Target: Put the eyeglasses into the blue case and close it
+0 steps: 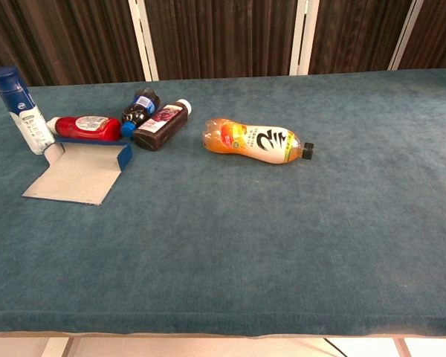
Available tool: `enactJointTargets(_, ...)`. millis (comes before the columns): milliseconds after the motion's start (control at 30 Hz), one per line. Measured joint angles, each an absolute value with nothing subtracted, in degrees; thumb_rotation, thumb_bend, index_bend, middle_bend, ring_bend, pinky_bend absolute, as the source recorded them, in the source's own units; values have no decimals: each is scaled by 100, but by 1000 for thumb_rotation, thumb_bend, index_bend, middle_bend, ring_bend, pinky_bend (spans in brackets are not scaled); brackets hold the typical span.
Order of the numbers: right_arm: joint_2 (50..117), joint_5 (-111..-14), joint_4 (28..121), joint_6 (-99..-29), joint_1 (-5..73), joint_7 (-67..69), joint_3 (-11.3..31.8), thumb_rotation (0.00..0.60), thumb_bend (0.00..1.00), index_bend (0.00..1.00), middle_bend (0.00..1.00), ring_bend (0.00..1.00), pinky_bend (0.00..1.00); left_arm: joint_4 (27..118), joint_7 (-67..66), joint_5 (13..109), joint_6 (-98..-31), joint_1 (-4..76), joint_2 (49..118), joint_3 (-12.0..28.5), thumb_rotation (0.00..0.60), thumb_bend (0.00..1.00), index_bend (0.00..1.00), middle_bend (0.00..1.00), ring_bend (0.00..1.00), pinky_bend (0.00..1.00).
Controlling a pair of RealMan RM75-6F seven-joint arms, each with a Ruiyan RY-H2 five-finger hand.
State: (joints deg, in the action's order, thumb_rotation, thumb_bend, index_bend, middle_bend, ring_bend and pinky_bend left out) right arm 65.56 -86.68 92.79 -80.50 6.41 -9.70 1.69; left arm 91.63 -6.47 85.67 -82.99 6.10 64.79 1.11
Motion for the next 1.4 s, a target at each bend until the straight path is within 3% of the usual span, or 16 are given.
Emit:
enactJointTargets(367,6488,-8779,9305,-8109,620,-807,118,600,66,0,0,0,0,8935,-516,8621,-8046,790,6546,121,600,365,0,0,0,48)
enactJointTargets(533,6433,-8798,9324,-8113,610,-725,95,600,66,0,0,0,0,8232,-129,8636,-7747,1025,6698,189,600,275,0,0,0,49)
enactJointTargets(1100,6509,-8746,9388,-7945,658,-929,48,600,66,0,0,0,0,5535,1064,8567,-6800,1513,7933,84,600,282,0,0,0,49)
enactJointTargets(1400,6509,-8744,9396,-7927,667,-929,46,600,66,0,0,0,0,5074,1375,8634,-6708,1600,8288,14,600,280,0,0,0,49)
